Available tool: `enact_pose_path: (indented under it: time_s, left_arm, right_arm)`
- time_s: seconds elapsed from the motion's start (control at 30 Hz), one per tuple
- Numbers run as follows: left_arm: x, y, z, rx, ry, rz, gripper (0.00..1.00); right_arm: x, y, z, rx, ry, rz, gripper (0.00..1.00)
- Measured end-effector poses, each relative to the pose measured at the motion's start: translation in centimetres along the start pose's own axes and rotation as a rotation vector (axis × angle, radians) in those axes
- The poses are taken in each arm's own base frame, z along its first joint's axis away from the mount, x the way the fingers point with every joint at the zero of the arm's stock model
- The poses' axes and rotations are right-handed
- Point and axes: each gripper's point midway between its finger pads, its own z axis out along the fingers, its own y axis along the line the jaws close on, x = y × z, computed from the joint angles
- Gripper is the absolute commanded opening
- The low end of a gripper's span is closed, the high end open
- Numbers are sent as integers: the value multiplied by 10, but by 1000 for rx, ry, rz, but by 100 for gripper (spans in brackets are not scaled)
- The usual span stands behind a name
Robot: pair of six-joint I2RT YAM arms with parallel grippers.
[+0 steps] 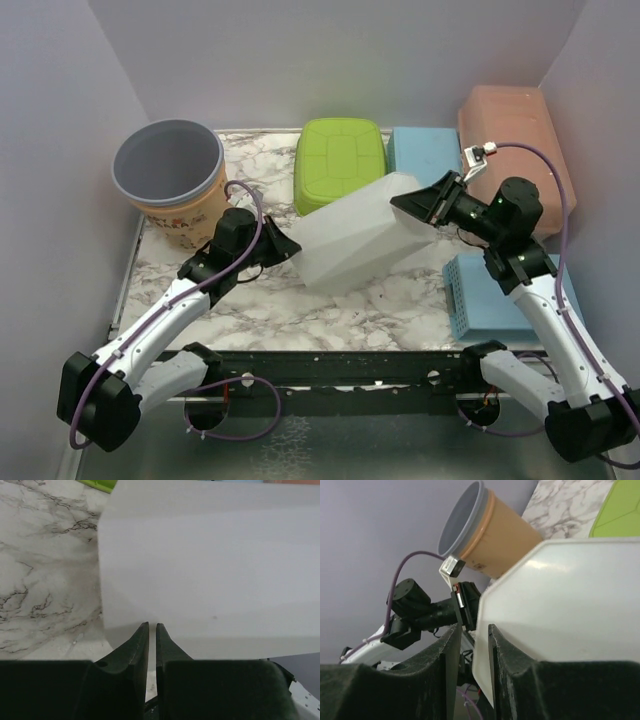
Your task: Turn the large container upside down
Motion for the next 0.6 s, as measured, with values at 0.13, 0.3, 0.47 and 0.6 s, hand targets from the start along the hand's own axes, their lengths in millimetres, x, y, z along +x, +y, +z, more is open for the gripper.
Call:
enact_pose_path:
  time_s: [0.13,0.3,0.47,0.6]
  left_arm:
    - [0,-6,0,28,2,5,11]
    - [4,-4,3,27,12,4,11]
    - [10,3,4,11,28,0,11]
    - [10,3,4,12,27,1,11]
  right_arm:
    - [18,-2,12,-10,77,21,34]
    - [37,-12,24,9,150,52,35]
    - [46,-14,30,10,180,53,35]
    - [53,-21,35,22,209,61,37]
